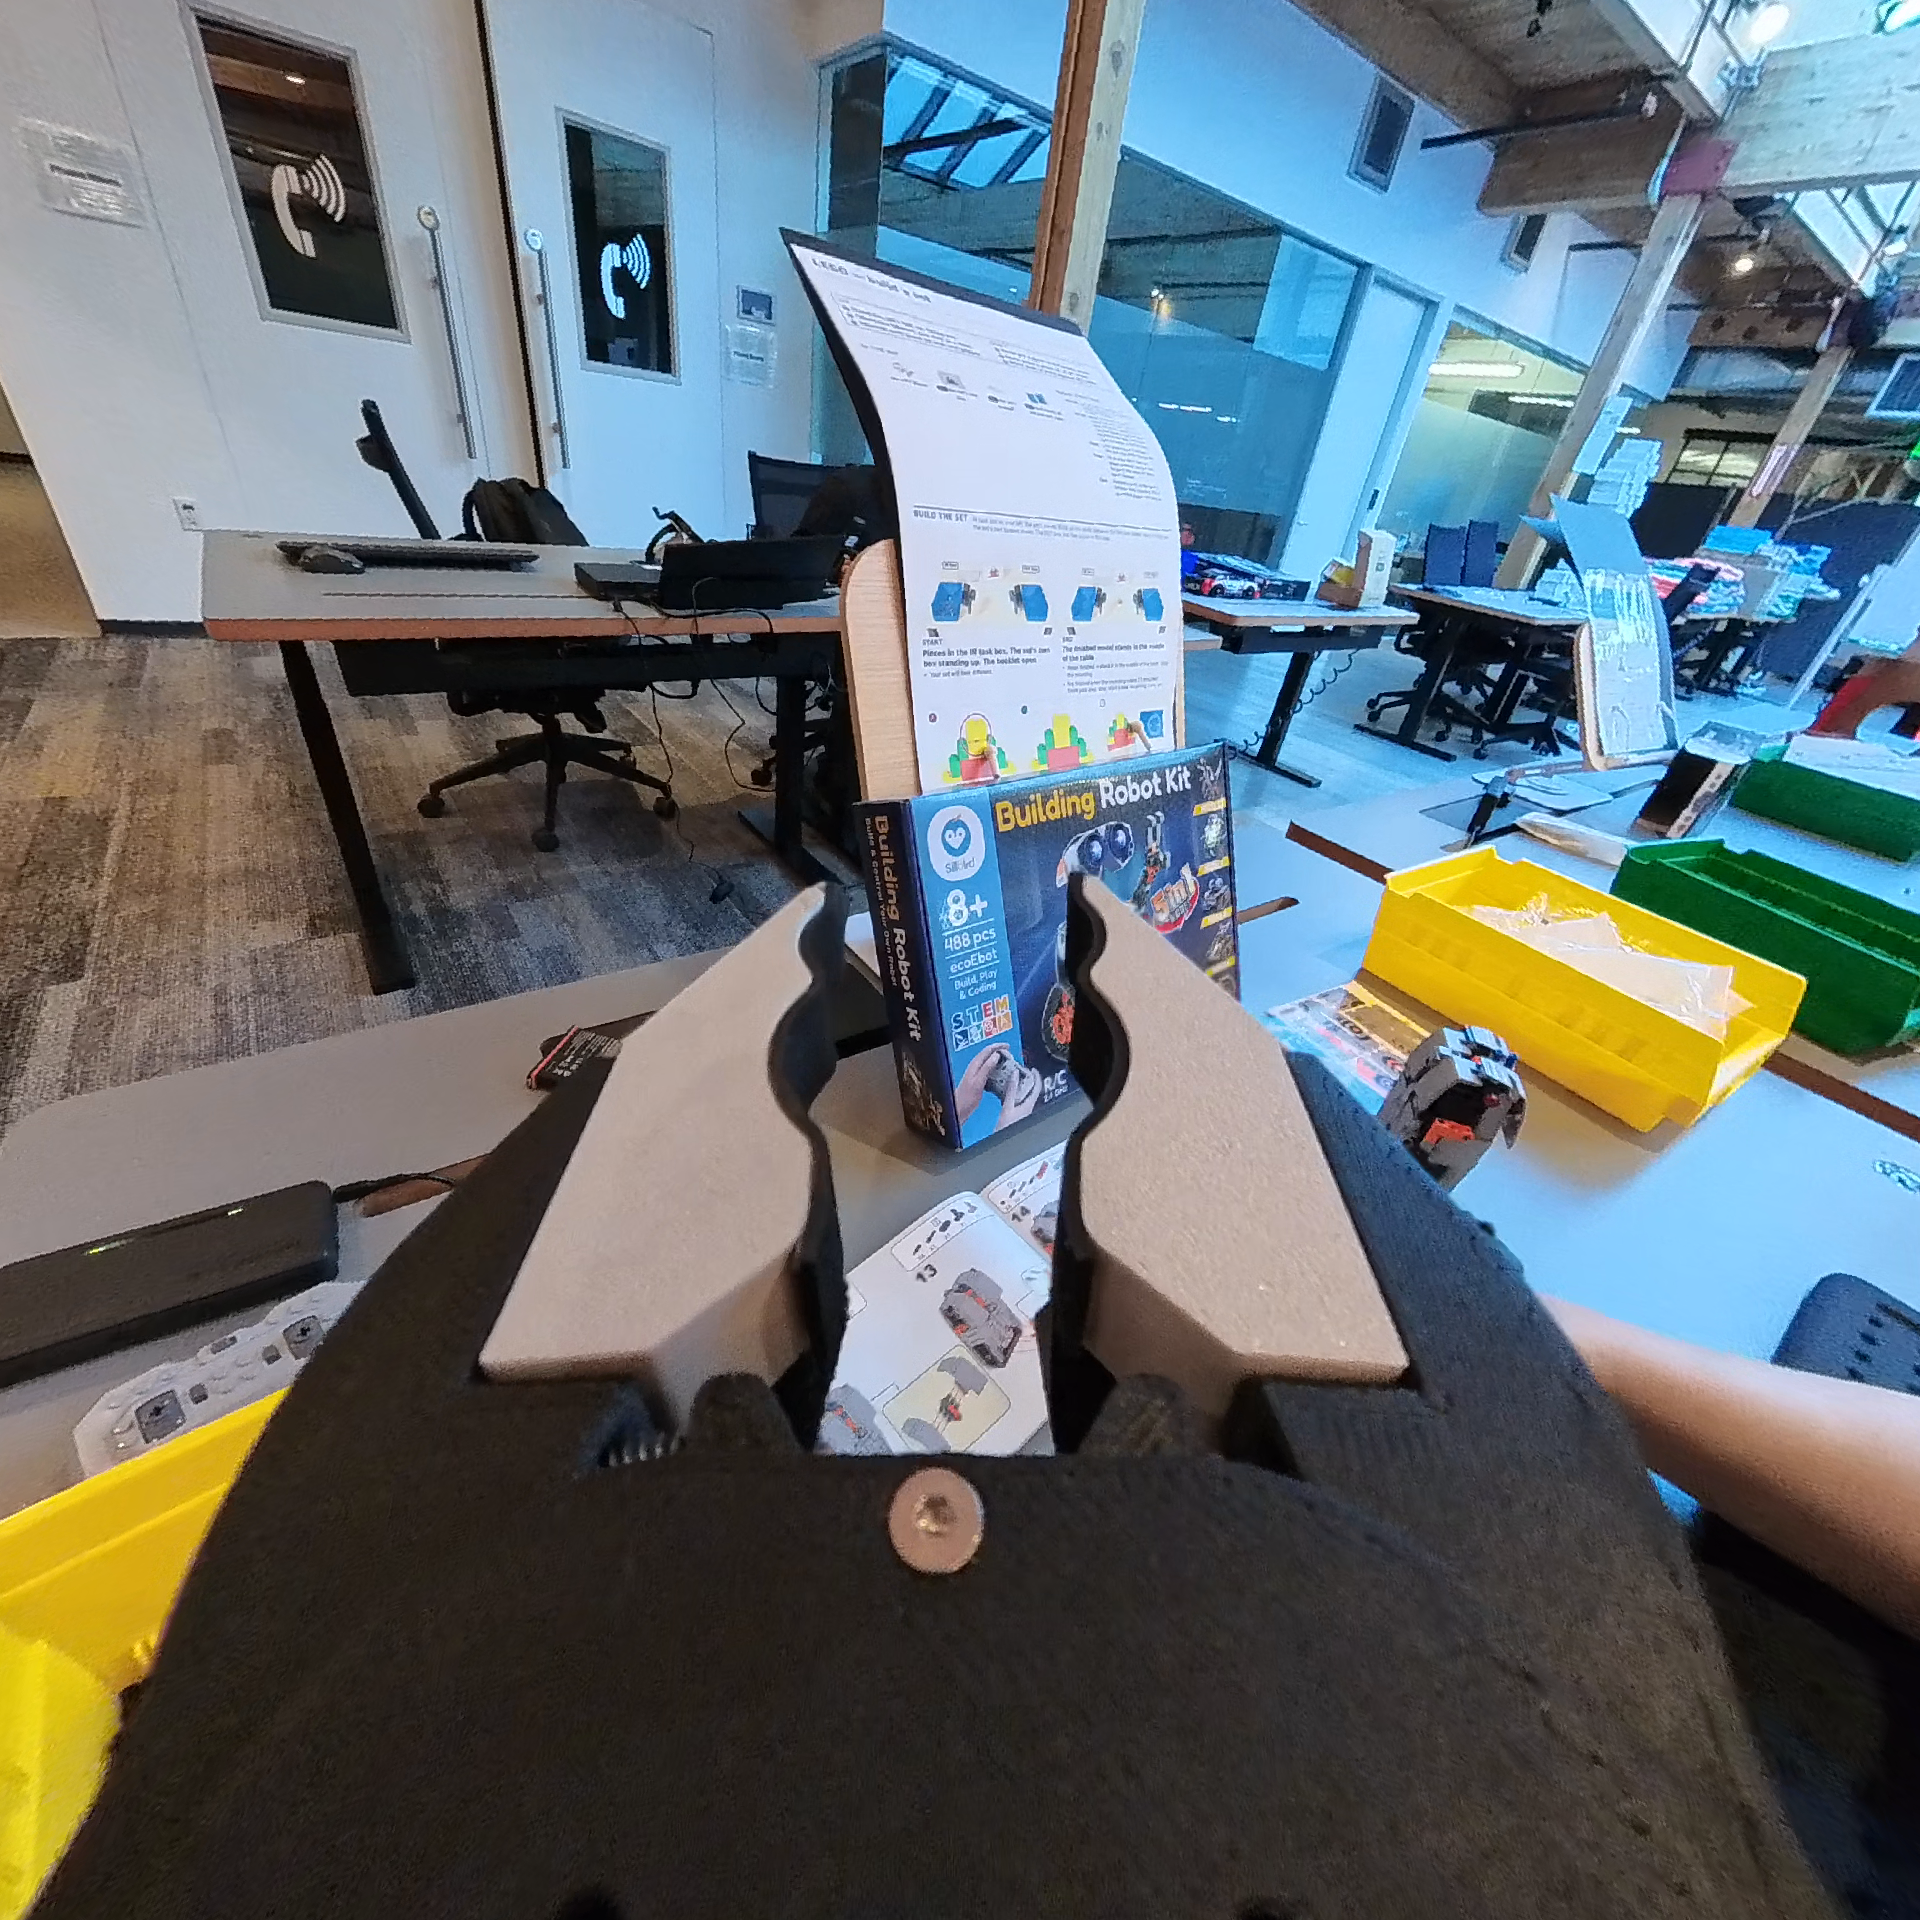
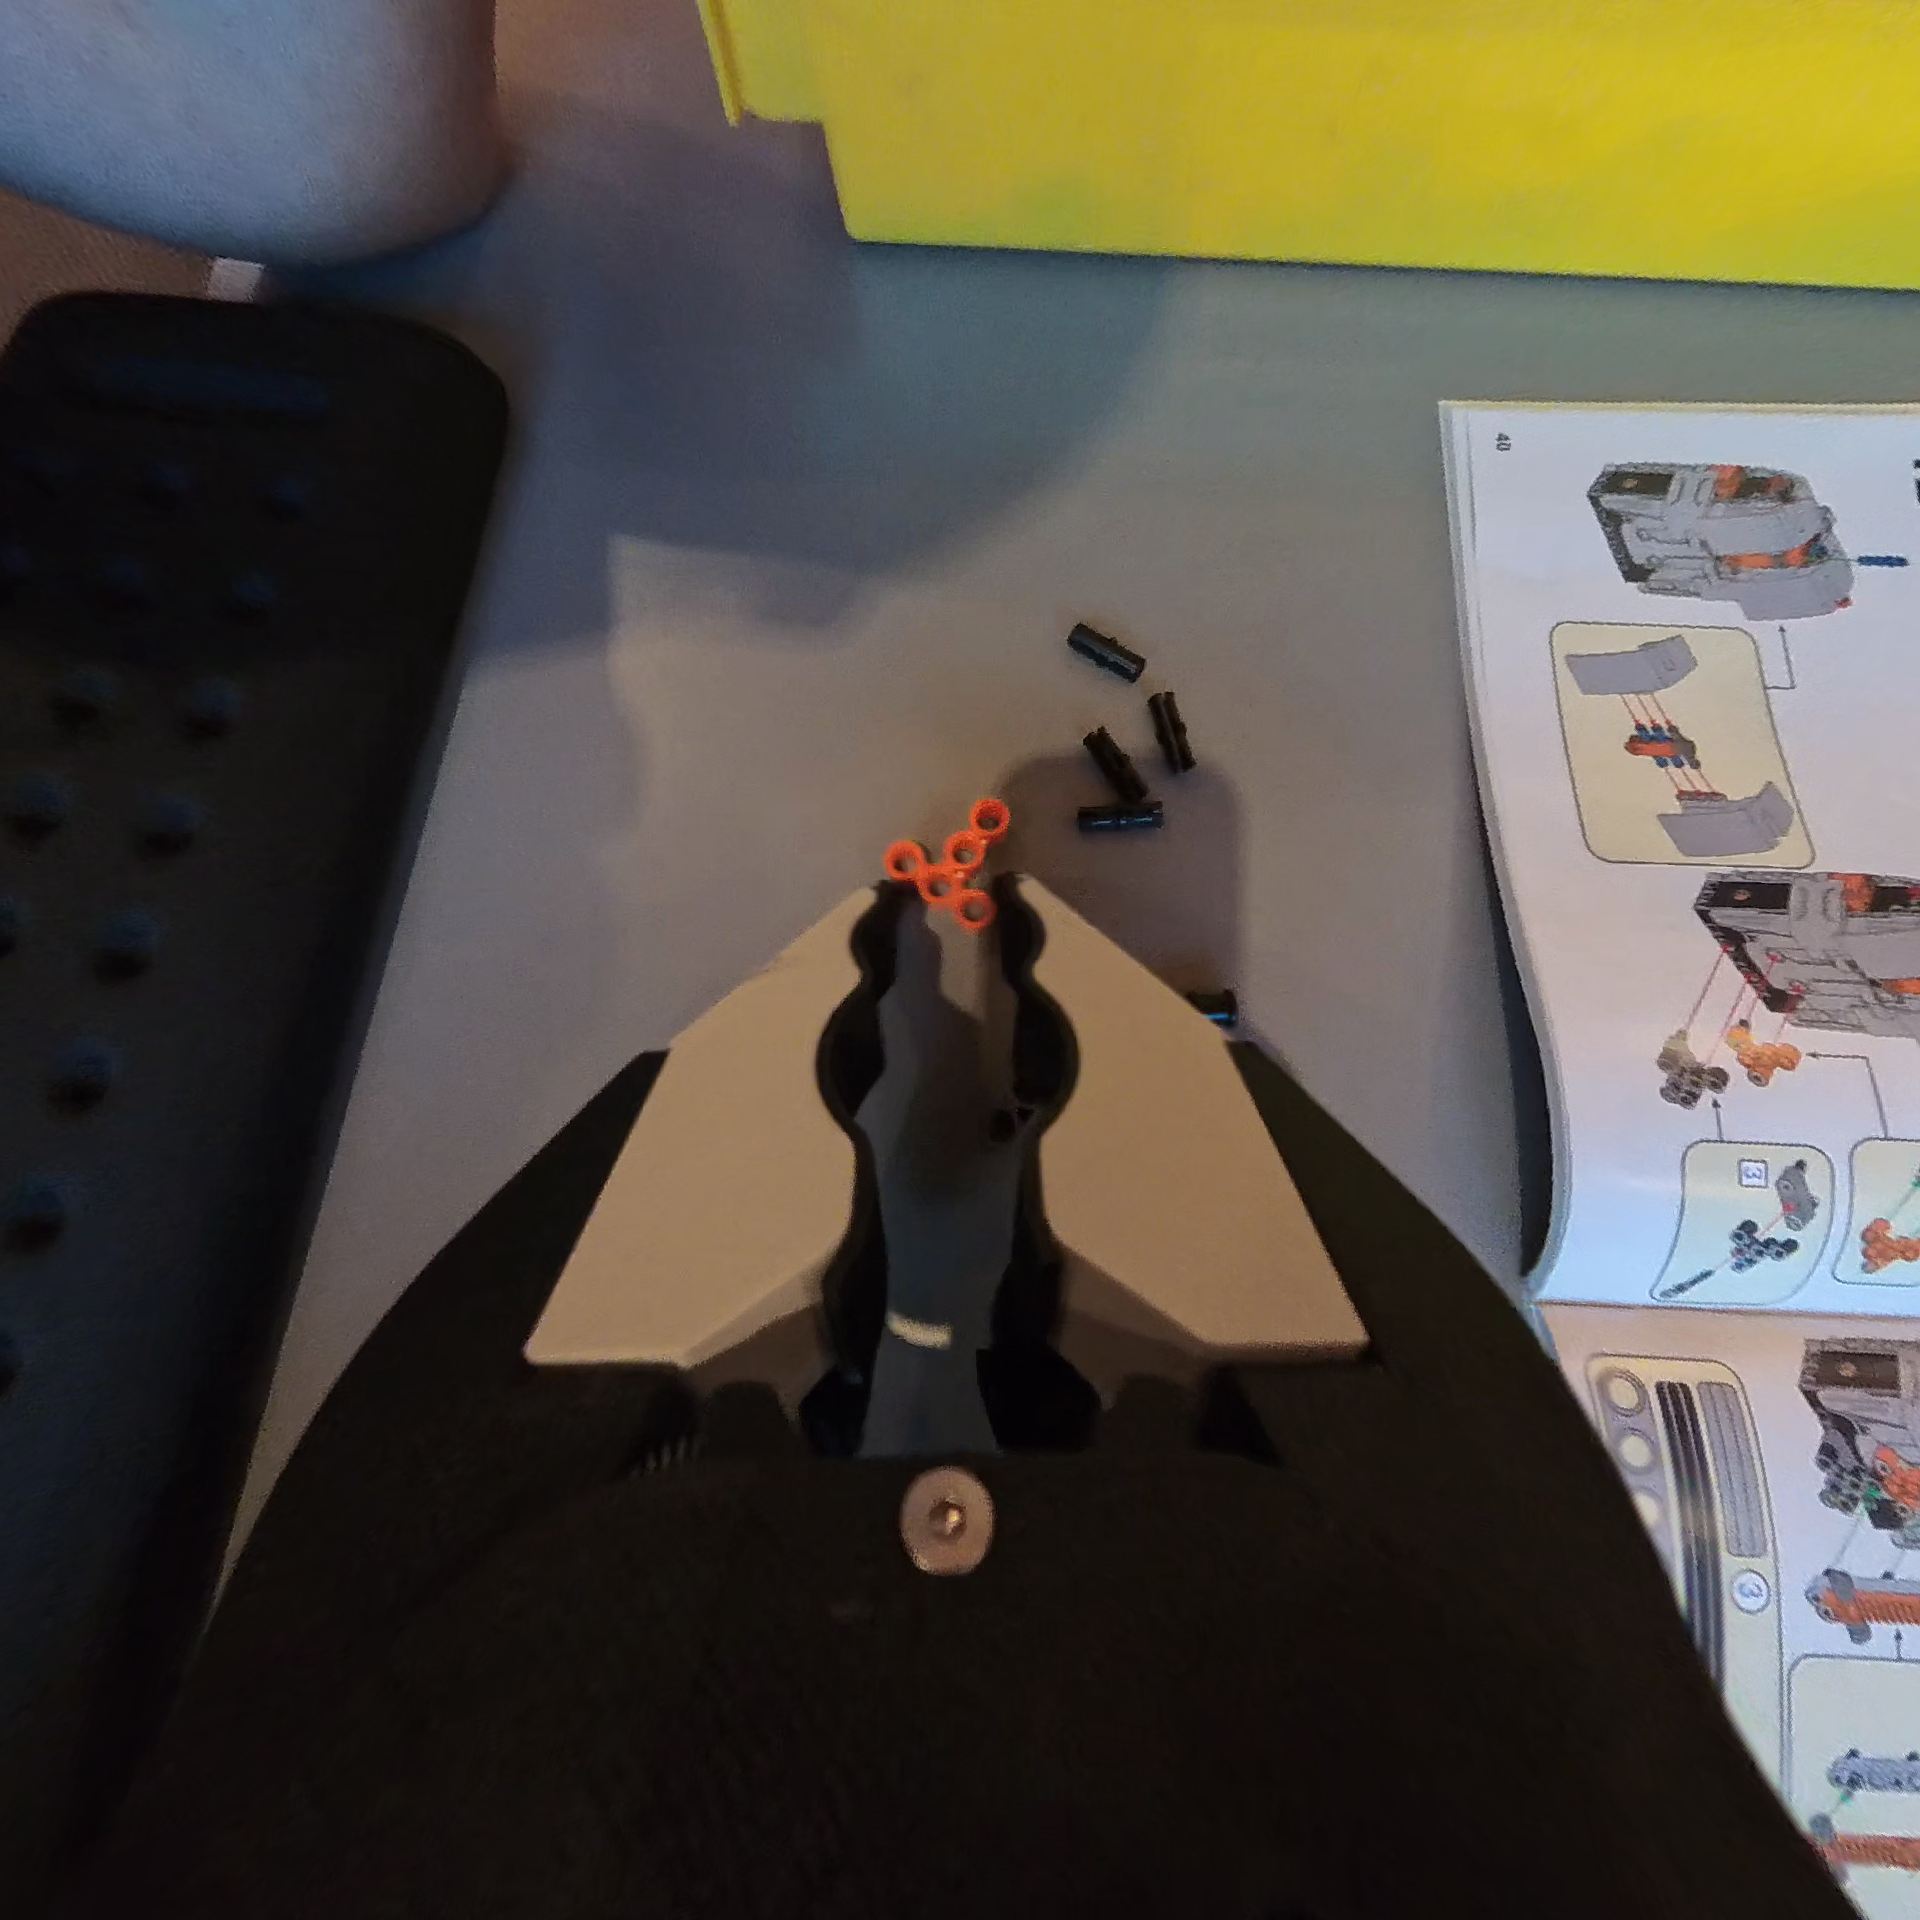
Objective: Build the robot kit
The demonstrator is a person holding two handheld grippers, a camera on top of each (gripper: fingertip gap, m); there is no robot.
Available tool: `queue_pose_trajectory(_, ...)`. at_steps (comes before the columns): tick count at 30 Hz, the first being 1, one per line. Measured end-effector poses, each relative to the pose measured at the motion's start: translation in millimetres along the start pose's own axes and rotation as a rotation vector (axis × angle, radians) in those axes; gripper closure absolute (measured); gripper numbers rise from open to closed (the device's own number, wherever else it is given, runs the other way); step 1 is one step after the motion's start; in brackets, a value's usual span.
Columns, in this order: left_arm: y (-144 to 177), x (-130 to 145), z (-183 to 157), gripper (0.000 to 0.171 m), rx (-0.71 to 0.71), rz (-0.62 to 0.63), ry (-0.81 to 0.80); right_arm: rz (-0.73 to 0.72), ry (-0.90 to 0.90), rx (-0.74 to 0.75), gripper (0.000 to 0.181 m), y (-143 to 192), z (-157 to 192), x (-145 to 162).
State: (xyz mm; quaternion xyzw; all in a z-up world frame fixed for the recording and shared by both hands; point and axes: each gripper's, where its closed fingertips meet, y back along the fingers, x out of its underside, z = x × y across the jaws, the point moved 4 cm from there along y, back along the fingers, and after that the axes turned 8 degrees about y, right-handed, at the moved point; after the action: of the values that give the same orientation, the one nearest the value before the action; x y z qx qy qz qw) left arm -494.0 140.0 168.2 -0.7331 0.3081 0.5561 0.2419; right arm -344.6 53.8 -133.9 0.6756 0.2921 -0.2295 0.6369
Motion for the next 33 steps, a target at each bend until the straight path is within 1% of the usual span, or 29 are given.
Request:
queue_pose_trajectory(1, -0.8, 0.7, 0.0, 0.132, -0.001, 0.004, -0.002, 0.006, -0.007, -0.005, 0.17, -0.2, 0.5, 0.4)
queue_pose_trajectory(6, -3.4, 3.0, 1.3, 0.132, -0.006, 0.018, 0.0, 0.012, -0.037, -0.017, 0.172, 4.9, 6.2, 5.5)
queue_pose_trajectory(7, -3.5, 3.0, 1.6, 0.132, -0.007, 0.019, -0.001, 0.022, -0.039, -0.01, 0.175, 6.7, 6.6, 7.5)
queue_pose_trajectory(9, -3.7, 3.2, 2.0, 0.132, -0.009, 0.02, -0.001, 0.029, -0.047, 0.011, 0.175, 10.4, 7.5, 8.4)
queue_pose_trajectory(13, -5.3, 4.2, 3.2, 0.132, -0.012, 0.027, 0.002, -0.032, -0.032, 0.041, 0.175, 17.5, 18.2, 7.7)
queue_pose_trajectory(17, -13.8, 11.7, -1.4, 0.132, -0.015, 0.076, -0.004, -0.027, 0.01, 0.087, 0.176, 25.8, 21.3, 14.1)
queue_pose_trajectory(19, -18.9, 18.3, -8.7, 0.132, -0.016, 0.115, -0.023, -0.026, 0.002, 0.083, 0.176, 30.0, 23.6, 15.8)
queue_pose_trajectory(22, -22.7, 34.2, -29.9, 0.135, 0.035, 0.205, -0.033, -0.002, 0.0, 0.079, 0.175, 34.8, 28.9, 20.6)
queue_pose_trajectory(24, -19.1, 44.1, -46.1, 0.141, 0.075, 0.263, -0.036, -0.001, -0.008, 0.09, 0.175, 36.7, 30.7, 22.7)
queue_pose_trajectory(27, -7.8, 61.0, -58.4, 0.142, 0.047, 0.316, -0.058, -0.019, -0.036, 0.069, 0.176, 35.9, 34.6, 24.2)
queue_pose_trajectory(28, -3.6, 71.4, -58.8, 0.135, 0.015, 0.346, -0.058, -0.022, -0.039, 0.069, 0.175, 35.4, 34.7, 24.0)
queue_pose_trajectory(29, 1.2, 85.1, -57.6, 0.125, -0.025, 0.389, -0.052, -0.024, -0.042, 0.067, 0.176, 34.6, 34.6, 23.6)
queue_pose_trajectory(30, 7.6, 102.1, -56.7, 0.122, -0.058, 0.446, -0.051, -0.022, -0.045, 0.062, 0.175, 33.6, 34.9, 23.5)
queue_pose_trajectory(31, 14.9, 120.0, -56.5, 0.123, -0.08, 0.498, -0.05, -0.018, -0.043, 0.059, 0.175, 32.7, 35.4, 23.4)
queue_pose_trajectory(33, 27.6, 153.8, -60.0, 0.128, -0.106, 0.563, -0.014, -0.018, -0.033, 0.06, 0.175, 30.9, 36.0, 23.2)
